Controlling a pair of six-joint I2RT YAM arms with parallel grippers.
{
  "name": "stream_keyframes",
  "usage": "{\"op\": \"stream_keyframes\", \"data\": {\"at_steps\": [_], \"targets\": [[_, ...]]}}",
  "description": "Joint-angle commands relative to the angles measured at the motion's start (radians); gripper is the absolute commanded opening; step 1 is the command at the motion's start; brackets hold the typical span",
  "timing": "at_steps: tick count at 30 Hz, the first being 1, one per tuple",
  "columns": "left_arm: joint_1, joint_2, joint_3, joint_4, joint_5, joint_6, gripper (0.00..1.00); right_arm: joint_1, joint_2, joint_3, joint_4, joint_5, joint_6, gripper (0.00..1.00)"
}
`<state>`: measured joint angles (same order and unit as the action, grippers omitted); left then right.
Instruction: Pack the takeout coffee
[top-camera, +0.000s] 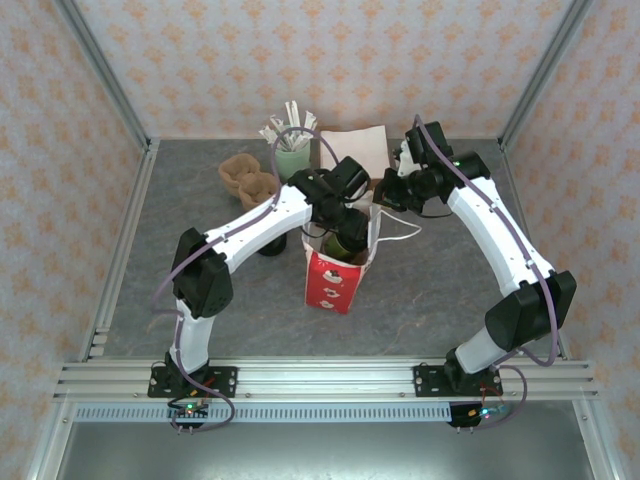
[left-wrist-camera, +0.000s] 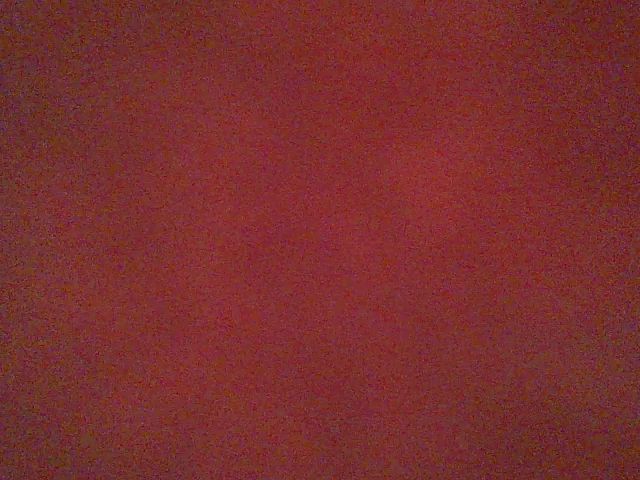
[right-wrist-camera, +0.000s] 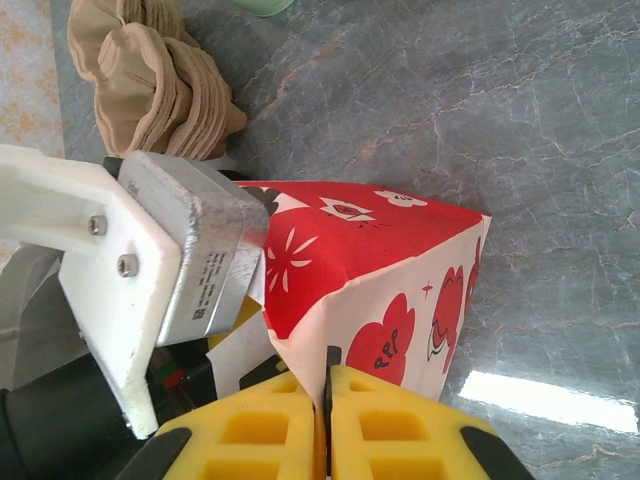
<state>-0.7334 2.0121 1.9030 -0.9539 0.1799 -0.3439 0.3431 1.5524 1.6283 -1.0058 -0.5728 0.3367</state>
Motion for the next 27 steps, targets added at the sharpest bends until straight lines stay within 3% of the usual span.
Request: {"op": "stream_keyframes", "data": {"at_steps": [1, 7, 17, 27], "targets": [[0.005, 0.058, 0.011, -0.076, 0.012, -0.045, 0.61, -0.008, -0.042, -0.009, -0.022, 0.014, -0.009, 0.12], [0.012, 0.068, -0.009, -0.081, -0.009, -0.063, 0.59, -0.007, -0.048, -0.016, -0.017, 0.014, -0.011, 0.12], [0.022, 0.052, -0.004, -0.075, 0.008, -0.077, 0.41, -0.008, -0.044, -0.008, -0.024, 0.014, -0.023, 0.12], [0.067, -0.029, -0.049, 0.011, 0.117, -0.129, 0.35, -0.008, -0.053, -0.012, -0.032, 0.024, -0.051, 0.12]]}}
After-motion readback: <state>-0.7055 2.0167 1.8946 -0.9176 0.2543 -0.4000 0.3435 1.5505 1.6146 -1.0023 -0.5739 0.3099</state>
